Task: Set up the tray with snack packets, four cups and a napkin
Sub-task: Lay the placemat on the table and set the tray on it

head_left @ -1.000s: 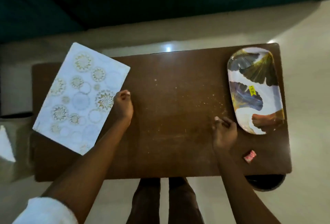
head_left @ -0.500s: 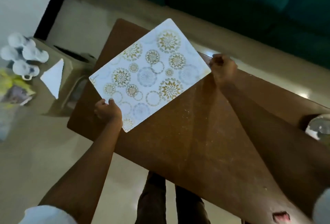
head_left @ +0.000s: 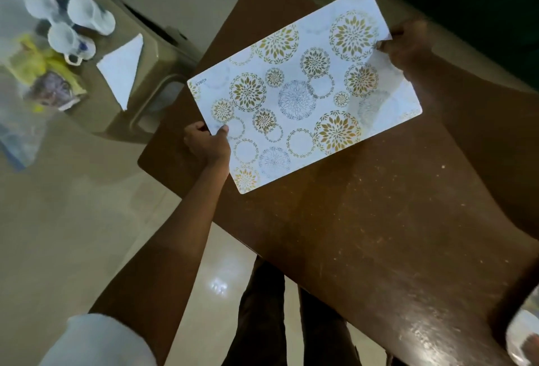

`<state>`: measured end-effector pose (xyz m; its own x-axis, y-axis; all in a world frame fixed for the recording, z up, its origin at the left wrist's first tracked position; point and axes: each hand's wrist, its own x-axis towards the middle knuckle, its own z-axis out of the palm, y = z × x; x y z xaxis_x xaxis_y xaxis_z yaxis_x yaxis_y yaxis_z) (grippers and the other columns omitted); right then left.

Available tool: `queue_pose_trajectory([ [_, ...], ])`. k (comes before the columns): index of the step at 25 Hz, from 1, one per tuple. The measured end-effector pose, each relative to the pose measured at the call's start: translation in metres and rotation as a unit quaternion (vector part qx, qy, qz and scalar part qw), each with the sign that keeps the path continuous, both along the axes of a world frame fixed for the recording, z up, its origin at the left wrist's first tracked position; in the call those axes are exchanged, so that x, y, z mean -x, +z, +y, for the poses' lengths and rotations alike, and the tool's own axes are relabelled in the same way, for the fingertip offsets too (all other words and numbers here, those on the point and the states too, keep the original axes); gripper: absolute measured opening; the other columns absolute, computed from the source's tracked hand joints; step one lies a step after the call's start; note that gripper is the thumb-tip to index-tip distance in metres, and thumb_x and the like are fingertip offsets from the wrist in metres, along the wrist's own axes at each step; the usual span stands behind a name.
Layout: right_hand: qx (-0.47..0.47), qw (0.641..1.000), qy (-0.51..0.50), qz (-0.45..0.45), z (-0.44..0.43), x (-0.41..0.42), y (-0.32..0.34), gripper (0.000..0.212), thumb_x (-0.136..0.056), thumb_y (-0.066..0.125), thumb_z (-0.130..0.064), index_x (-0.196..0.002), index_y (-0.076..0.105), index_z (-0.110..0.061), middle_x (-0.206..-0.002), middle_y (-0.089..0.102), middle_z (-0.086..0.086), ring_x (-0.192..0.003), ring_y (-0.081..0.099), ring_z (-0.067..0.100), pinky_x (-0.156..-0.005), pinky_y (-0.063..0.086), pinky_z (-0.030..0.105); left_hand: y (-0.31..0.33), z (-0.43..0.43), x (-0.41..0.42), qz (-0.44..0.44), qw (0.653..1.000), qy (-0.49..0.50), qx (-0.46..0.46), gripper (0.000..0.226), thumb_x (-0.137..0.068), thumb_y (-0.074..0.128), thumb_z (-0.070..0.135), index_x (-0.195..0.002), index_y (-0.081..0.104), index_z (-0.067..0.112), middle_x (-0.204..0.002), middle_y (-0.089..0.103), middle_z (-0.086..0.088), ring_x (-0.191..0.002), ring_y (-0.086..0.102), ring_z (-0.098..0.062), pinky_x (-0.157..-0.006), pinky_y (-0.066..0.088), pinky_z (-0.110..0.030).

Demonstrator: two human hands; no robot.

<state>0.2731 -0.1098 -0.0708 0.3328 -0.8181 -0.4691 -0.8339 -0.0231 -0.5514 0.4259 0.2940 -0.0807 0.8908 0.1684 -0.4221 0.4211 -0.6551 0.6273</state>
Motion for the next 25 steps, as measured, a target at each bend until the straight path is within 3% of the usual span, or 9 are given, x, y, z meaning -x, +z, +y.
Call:
queue_pose_trajectory([
  [3, 0.004, 0.999, -0.037, -0.007, 0.006, 0.0, 0.008, 0.03, -0.093, 0.076, -0.022, -0.12, 0.069, -0.011, -0.115, 0.068, 0.006, -0.103, 0.064, 0.02, -0.081, 0.053, 0.029, 0.001, 0.001, -0.005, 0.014, 1.0, -0.012, 0.001, 0.062, -0.074, 0.09, 0.007, -0.123, 0.052, 0.004, -0.128, 0.064, -0.018, -0.107, 0.072, -0.028, -0.083, 0.064, -0.039],
  [7, 0.019, 0.999, -0.041, -0.026, 0.019, 0.039, 0.028, 0.025, -0.092, 0.076, -0.021, -0.115, 0.071, -0.013, -0.106, 0.068, 0.002, -0.095, 0.064, 0.016, -0.066, 0.049, 0.019, 0.004, -0.002, -0.01, 0.008, 0.998, -0.058, -0.03, 0.061, -0.074, 0.09, 0.011, -0.124, 0.056, 0.004, -0.128, 0.066, -0.016, -0.11, 0.071, -0.027, -0.086, 0.064, -0.043],
  [11, -0.015, 0.994, -0.106, -0.038, 0.047, 0.119, 0.036, 0.027, -0.093, 0.076, -0.016, -0.117, 0.069, -0.007, -0.114, 0.072, 0.011, -0.104, 0.071, 0.03, -0.088, 0.061, 0.044, 0.015, -0.012, 0.015, -0.028, 0.978, -0.179, -0.1, 0.057, -0.083, 0.084, 0.026, -0.13, 0.058, 0.009, -0.138, 0.055, -0.014, -0.122, 0.06, -0.03, -0.095, 0.058, -0.042],
  [15, -0.006, 0.983, -0.184, 0.013, 0.09, 0.212, 0.031, 0.028, -0.094, 0.074, -0.02, -0.118, 0.07, -0.006, -0.119, 0.073, 0.012, -0.11, 0.07, 0.03, -0.097, 0.057, 0.048, 0.027, -0.031, 0.067, -0.106, 0.889, -0.403, -0.192, 0.069, -0.095, 0.061, 0.056, -0.149, 0.047, 0.015, -0.152, 0.043, -0.012, -0.134, 0.045, -0.029, -0.105, 0.043, -0.038],
  [20, -0.003, 0.933, -0.359, 0.034, 0.152, 0.326, 0.027, 0.03, -0.089, 0.08, -0.022, -0.114, 0.072, -0.008, -0.116, 0.075, 0.013, -0.108, 0.071, 0.03, -0.095, 0.059, 0.047, 0.028, -0.049, 0.13, -0.098, 0.772, -0.584, -0.232, 0.092, -0.094, 0.056, 0.064, -0.163, 0.021, 0.014, -0.17, 0.018, -0.011, -0.154, 0.025, -0.031, -0.121, 0.034, -0.044],
  [25, 0.011, 0.912, -0.411, -0.015, 0.2, 0.385, 0.025, 0.017, -0.083, 0.086, -0.018, -0.089, 0.07, -0.019, -0.11, 0.076, 0.015, -0.098, 0.071, 0.024, -0.078, 0.054, 0.029, 0.031, -0.058, 0.163, -0.094, 0.731, -0.635, -0.233, 0.092, -0.097, 0.053, 0.064, -0.163, 0.018, 0.011, -0.171, 0.014, -0.013, -0.156, 0.02, -0.033, -0.121, 0.033, -0.046],
])
